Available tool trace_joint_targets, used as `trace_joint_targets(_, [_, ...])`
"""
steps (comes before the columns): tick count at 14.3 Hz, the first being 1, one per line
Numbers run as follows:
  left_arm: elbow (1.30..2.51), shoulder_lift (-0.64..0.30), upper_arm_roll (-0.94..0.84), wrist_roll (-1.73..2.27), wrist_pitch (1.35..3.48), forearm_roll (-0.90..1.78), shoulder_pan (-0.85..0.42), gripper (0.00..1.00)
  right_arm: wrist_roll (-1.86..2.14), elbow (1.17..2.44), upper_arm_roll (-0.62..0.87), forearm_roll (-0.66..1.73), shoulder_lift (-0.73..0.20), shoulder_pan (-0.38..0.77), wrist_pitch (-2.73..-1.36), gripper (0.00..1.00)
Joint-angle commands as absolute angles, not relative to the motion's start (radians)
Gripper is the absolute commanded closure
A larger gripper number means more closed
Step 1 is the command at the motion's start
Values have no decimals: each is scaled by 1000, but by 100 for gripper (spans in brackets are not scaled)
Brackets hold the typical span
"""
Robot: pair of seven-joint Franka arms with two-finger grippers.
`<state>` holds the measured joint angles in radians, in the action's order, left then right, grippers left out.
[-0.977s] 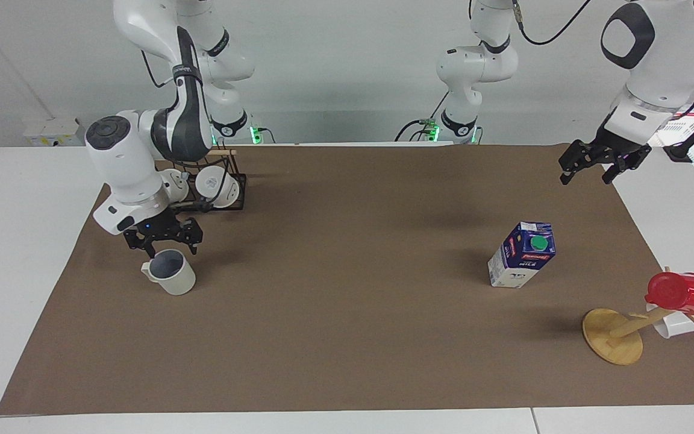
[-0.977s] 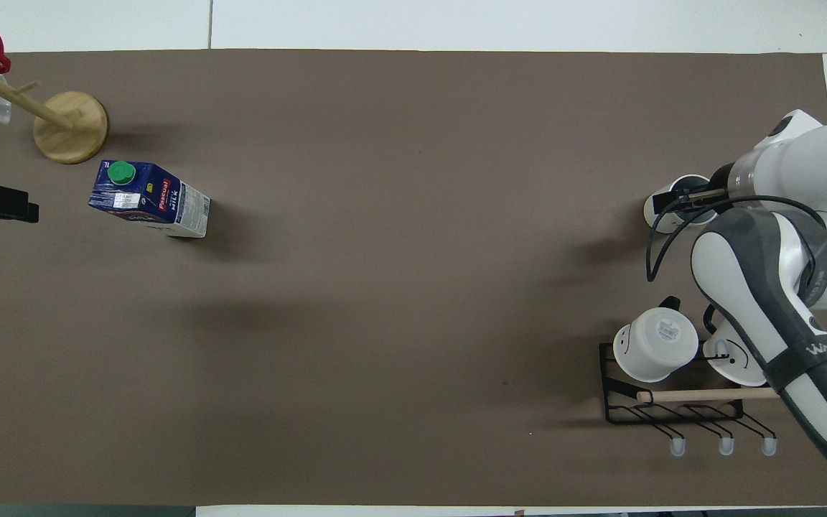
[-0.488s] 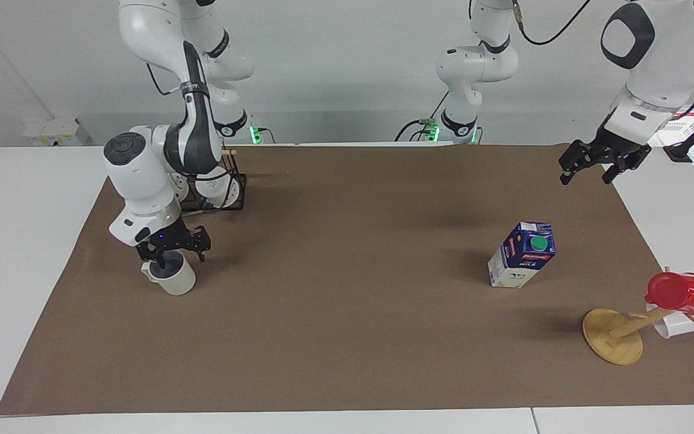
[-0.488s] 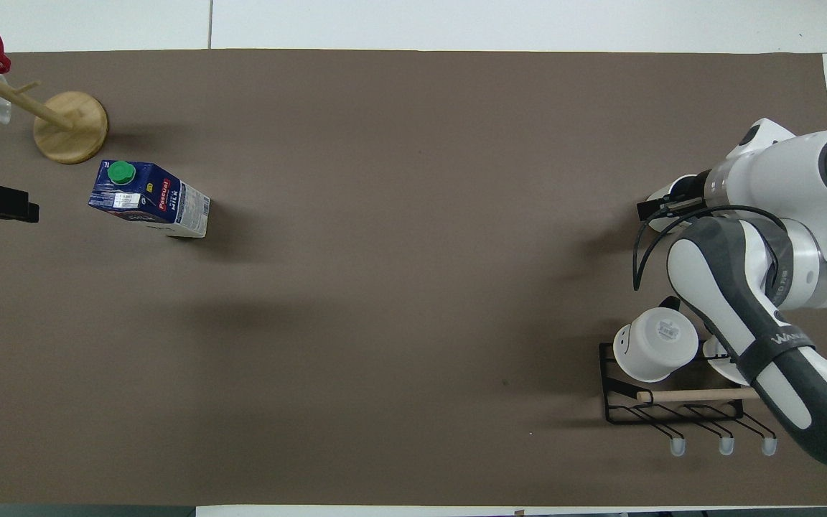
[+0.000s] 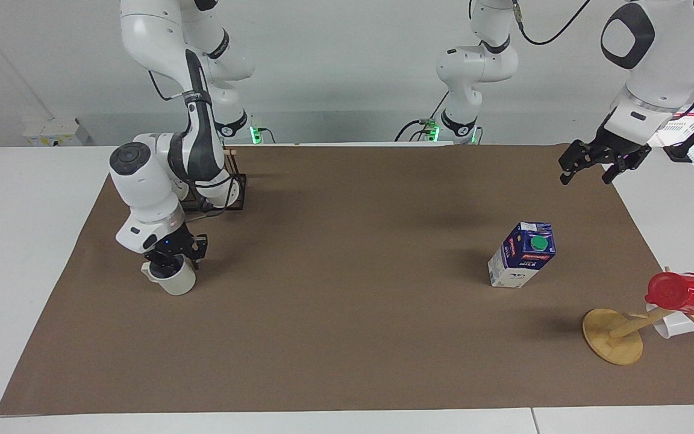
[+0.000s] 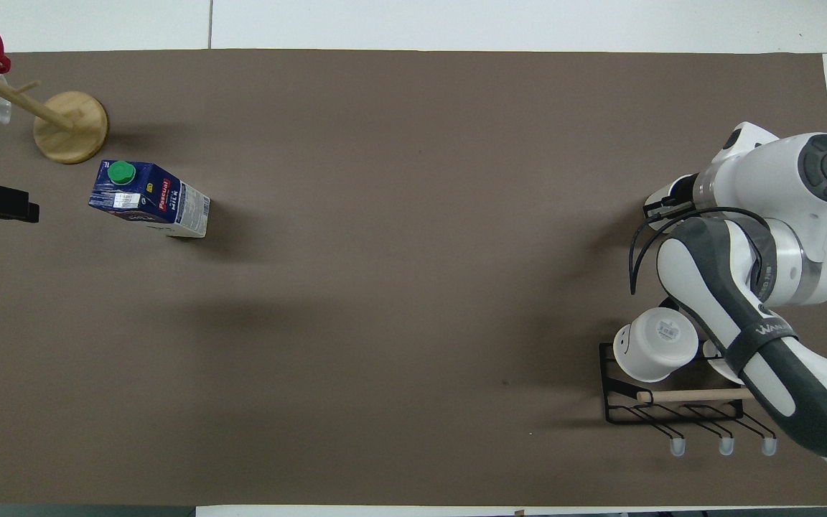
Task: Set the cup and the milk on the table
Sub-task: 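Grasp the white mug with the right gripper and lift it, then carry the mug toward the table center while the left gripper grasps the carton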
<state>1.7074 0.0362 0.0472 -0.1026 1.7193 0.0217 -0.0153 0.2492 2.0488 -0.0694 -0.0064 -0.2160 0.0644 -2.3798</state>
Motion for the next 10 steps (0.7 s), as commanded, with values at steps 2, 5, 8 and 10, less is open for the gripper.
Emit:
trace_joint_targets(2, [1706,38,49,-112,1707,18,-18,0,189,1993,-66,9,-203,63,-2312,100])
trace_joint_targets(5, [1706,38,49,-113,1712,17,-17,0,5,1867,-63,9,-187,148,-2150,100])
trace_joint_targets(8, [1700,31,49,-118,1738,17,-20,0,-133,1832,-63,0,-196,268,-2163,100])
trace_joint_targets(10, [1694,25,49,-117,1756,15,-23,0,-236,1836,-63,0,-199,351,-2232,100])
